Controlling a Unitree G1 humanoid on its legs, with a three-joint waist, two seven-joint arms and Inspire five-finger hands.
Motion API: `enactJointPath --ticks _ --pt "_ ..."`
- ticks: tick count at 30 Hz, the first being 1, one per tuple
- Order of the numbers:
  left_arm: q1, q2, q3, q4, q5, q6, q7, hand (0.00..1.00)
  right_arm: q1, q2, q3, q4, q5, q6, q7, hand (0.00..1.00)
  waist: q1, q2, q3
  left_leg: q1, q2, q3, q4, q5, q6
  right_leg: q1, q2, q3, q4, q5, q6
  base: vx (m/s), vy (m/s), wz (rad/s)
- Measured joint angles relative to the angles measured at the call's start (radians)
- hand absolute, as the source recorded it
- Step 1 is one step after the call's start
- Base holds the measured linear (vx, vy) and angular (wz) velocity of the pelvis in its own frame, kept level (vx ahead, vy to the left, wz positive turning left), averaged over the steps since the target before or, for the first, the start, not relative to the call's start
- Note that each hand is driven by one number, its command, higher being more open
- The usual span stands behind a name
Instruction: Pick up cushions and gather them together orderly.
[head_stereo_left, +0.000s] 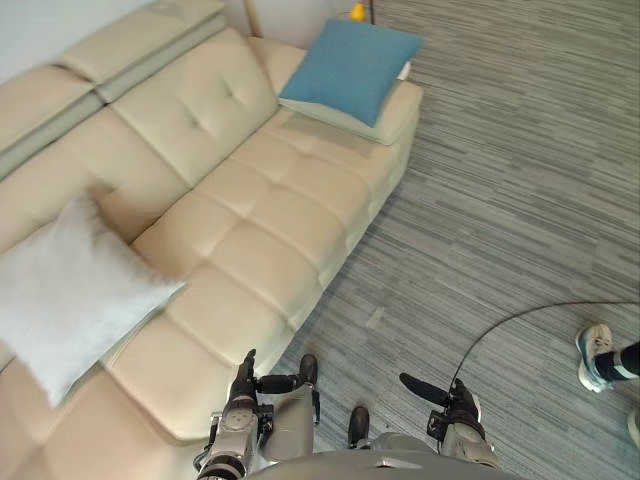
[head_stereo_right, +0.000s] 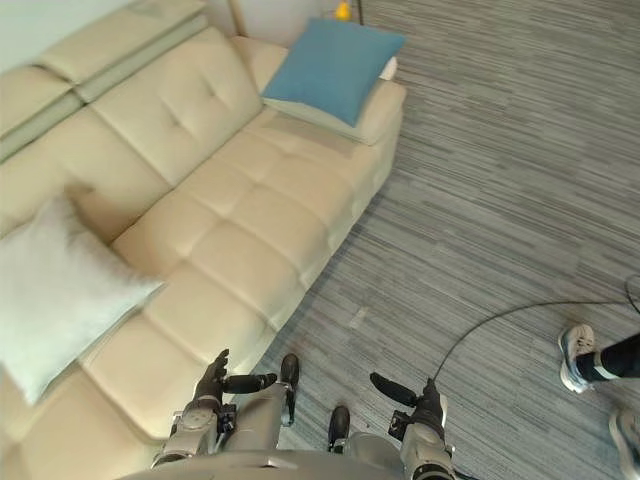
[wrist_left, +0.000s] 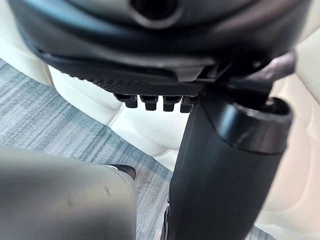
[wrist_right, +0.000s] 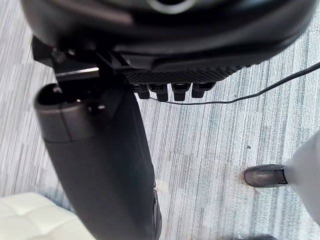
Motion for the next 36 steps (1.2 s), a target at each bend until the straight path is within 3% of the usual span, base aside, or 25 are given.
enactJointPath --ticks 1,2,5,6,7,8,9,10,11,14,16,17,18,21,22,24,25,26,28,30,31,32,33,34,36 --pt "0.0 0.0 0.0 0.0 0.0 0.0 0.0 1.0 0.0 0.0 0.0 -0.001 0.0 0.0 0.0 1.0 0.0 0.0 0.0 0.0 0.0 0.0 -0.003 0.001 0.0 0.0 0.0 0.002 0.0 0.0 0.0 0.42 0.056 -0.97" --pt "0.004 -0.004 0.003 0.001 0.0 0.001 0.0 1.0 0.003 0.001 -0.004 -0.002 0.0 0.001 -0.001 1.0 0.014 0.004 -0.019 0.007 0.005 -0.019 -0.054 0.072 0.008 0.002 0.016 0.059 0.017 -0.031 0.014 0.47 0.061 -1.01" --pt "0.017 -0.006 0.026 0.002 0.001 0.004 0.001 1.0 0.015 0.005 -0.002 -0.003 -0.008 0.003 -0.001 1.0 0.027 -0.029 -0.048 0.058 -0.026 -0.018 -0.018 0.121 0.048 -0.005 -0.005 0.154 0.119 -0.128 0.049 0.42 0.092 -1.04" --pt "0.023 -0.011 0.04 0.011 0.001 0.009 0.004 1.0 0.045 0.01 -0.003 -0.005 -0.031 0.004 0.001 1.0 0.03 -0.062 -0.065 0.116 -0.046 0.039 -0.009 0.125 0.049 -0.026 -0.053 0.161 0.285 -0.23 0.13 0.46 0.135 -1.03" --pt "0.023 -0.003 0.039 0.013 0.002 0.01 0.004 1.0 0.049 0.012 -0.003 -0.005 -0.046 0.006 0.006 1.0 0.033 -0.078 -0.07 0.148 -0.06 0.074 0.005 0.091 0.057 -0.083 -0.089 0.137 0.451 -0.26 0.186 0.56 0.165 -0.83" --pt "0.022 -0.001 0.038 0.013 0.002 0.01 0.005 1.0 0.049 0.012 -0.003 -0.005 -0.05 0.006 0.007 1.0 0.032 -0.082 -0.069 0.16 -0.063 0.082 0.011 0.085 0.063 -0.101 -0.099 0.124 0.502 -0.257 0.196 0.37 0.102 -0.72" --pt "0.023 0.005 0.031 0.023 0.002 0.011 0.007 1.0 0.051 0.013 -0.003 -0.003 -0.062 0.011 0.009 1.0 0.027 -0.085 -0.064 0.217 -0.076 0.096 0.036 0.044 0.077 -0.173 -0.164 0.041 0.746 -0.2 0.239 0.47 0.114 -0.6" --pt "0.027 0.013 0.015 0.037 0.002 0.014 0.012 1.0 0.055 0.015 -0.002 0.006 -0.062 0.017 0.016 1.0 0.014 -0.075 -0.061 0.287 -0.075 0.096 0.052 0.007 0.083 -0.206 -0.226 -0.053 0.895 -0.192 0.213 0.45 0.083 -0.55" --pt "0.027 0.021 -0.005 0.048 0.001 0.014 0.021 1.0 0.055 0.011 -0.001 0.002 -0.063 0.023 0.024 1.0 0.005 -0.069 -0.064 0.329 -0.063 0.096 0.055 -0.003 0.09 -0.217 -0.268 -0.123 0.914 -0.22 0.166 0.45 0.068 -0.2" --pt "0.033 0.024 -0.004 0.05 -0.001 0.014 0.031 1.0 0.035 0.013 0.001 0.005 -0.08 0.02 0.026 1.0 -0.007 -0.05 -0.056 0.423 -0.004 0.092 0.0 -0.009 0.089 -0.233 -0.3 -0.246 0.722 -0.233 0.142 0.55 -0.057 -0.01" --pt "0.037 0.035 -0.003 0.052 -0.013 0.017 0.032 1.0 0.001 0.014 0.005 0.033 -0.08 0.017 0.029 1.0 -0.016 -0.066 -0.056 0.455 0.015 0.091 -0.034 -0.011 0.085 -0.257 -0.293 -0.257 0.493 -0.18 0.165 0.42 -0.164 0.01" --pt "0.038 0.052 -0.003 0.055 -0.019 0.024 0.032 1.0 -0.007 0.011 0.009 0.051 -0.08 0.014 0.029 1.0 -0.02 -0.094 -0.056 0.477 0.003 0.084 -0.044 -0.027 0.055 -0.261 -0.283 -0.228 0.31 0.02 0.128 0.48 -0.218 -0.08" --pt "0.029 0.044 -0.003 0.07 -0.02 0.026 0.033 1.0 -0.018 -0.007 0.014 0.072 -0.08 0.011 0.031 1.0 -0.018 -0.074 -0.054 0.489 0.028 0.073 -0.049 -0.037 0.039 -0.246 -0.253 -0.227 0.3 0.021 0.073 0.54 -0.266 -0.22" --pt "0.018 0.032 -0.006 0.096 -0.015 0.03 0.026 1.0 -0.061 -0.04 0.013 0.12 -0.08 0.011 0.031 1.0 -0.021 -0.039 -0.048 0.5 0.024 -0.012 -0.089 -0.03 0.039 -0.243 -0.206 -0.182 0.323 -0.014 0.04 0.32 -0.177 -0.51" --pt "0.017 0.028 -0.005 0.102 -0.009 0.03 0.025 1.0 -0.057 -0.05 0.004 0.128 -0.08 0.012 0.031 1.0 -0.022 -0.031 -0.048 0.497 0.024 -0.021 -0.071 -0.017 0.037 -0.225 -0.195 -0.184 0.321 -0.035 0.045 0.26 -0.152 -0.09" --pt "0.011 0.024 0.001 0.109 -0.001 0.029 0.024 1.0 -0.029 -0.055 -0.009 0.129 -0.08 0.012 0.029 1.0 -0.025 -0.023 -0.041 0.461 0.04 -0.055 0.085 -0.018 0.025 -0.156 -0.178 -0.205 0.285 -0.071 0.051 0.19 -0.144 0.36" --pt "0.009 0.013 0.012 0.097 0.0 0.025 0.022 1.0 0.007 -0.053 -0.003 0.128 -0.08 0.012 0.026 1.0 -0.029 -0.015 -0.038 0.354 0.054 -0.088 0.333 0.018 -0.027 -0.093 -0.164 -0.236 0.244 -0.085 0.058 0.21 -0.187 0.55" --pt "0.01 0.0 0.024 0.077 0.0 0.022 0.021 1.0 0.016 -0.051 -0.004 0.119 -0.071 0.017 0.025 1.0 -0.025 -0.002 -0.029 0.249 0.083 -0.083 0.541 0.022 -0.034 -0.045 -0.137 -0.247 0.208 -0.093 0.047 0.24 -0.169 0.41" --pt "0.005 -0.011 0.032 0.054 -0.001 0.021 0.017 1.0 0.008 -0.05 -0.004 0.114 -0.078 0.017 0.022 1.0 -0.018 0.014 -0.019 0.142 0.092 -0.051 0.671 -0.036 -0.02 0.006 -0.117 -0.251 0.179 -0.1 0.042 0.16 -0.046 0.01" --pt "0.006 -0.012 0.026 0.044 0.0 0.015 0.014 1.0 0.004 -0.043 -0.004 0.111 -0.077 0.017 0.021 1.0 -0.015 0.009 -0.016 0.091 0.065 0.007 0.582 -0.075 0.005 0.045 -0.121 -0.247 0.142 -0.097 0.051 0.22 0.006 -0.06" --pt "0.006 -0.011 0.014 0.039 0.0 0.008 0.013 1.0 0.003 -0.039 -0.004 0.1 -0.077 0.016 0.02 1.0 -0.013 0.005 -0.014 0.088 0.028 0.036 0.378 -0.077 0.015 0.072 -0.13 -0.242 0.114 -0.099 0.065 0.28 0.044 -0.05" --pt "0.006 -0.011 0.009 0.037 0.0 0.008 0.013 1.0 0.003 -0.036 -0.005 0.096 -0.077 0.016 0.02 1.0 -0.013 0.006 -0.015 0.089 0.018 0.038 0.318 -0.073 0.016 0.078 -0.133 -0.242 0.11 -0.1 0.068 0.23 0.07 -0.04" --pt "0.006 -0.016 0.009 0.035 0.0 0.009 0.01 1.0 0.003 -0.027 -0.005 0.083 -0.077 0.016 0.019 1.0 -0.011 0.005 -0.014 0.095 -0.013 0.036 0.106 -0.027 0.033 0.09 -0.143 -0.237 0.102 -0.111 0.082 0.34 0.141 -0.01" --pt "0.003 -0.016 0.015 0.027 0.001 0.009 0.005 1.0 0.003 -0.013 -0.004 0.074 -0.077 0.016 0.016 1.0 -0.006 -0.007 -0.007 0.1 -0.041 0.036 -0.028 0.066 0.04 0.105 -0.165 -0.234 0.105 -0.133 0.097 0.35 0.143 -0.01" --pt "0.003 -0.016 0.028 0.024 0.001 0.009 0.005 1.0 0.009 -0.004 -0.003 0.062 -0.077 0.018 0.008 1.0 0.005 -0.016 -0.006 0.111 -0.057 0.04 -0.104 0.155 0.025 0.125 -0.185 -0.23 0.106 -0.152 0.128 0.37 0.134 -0.01"
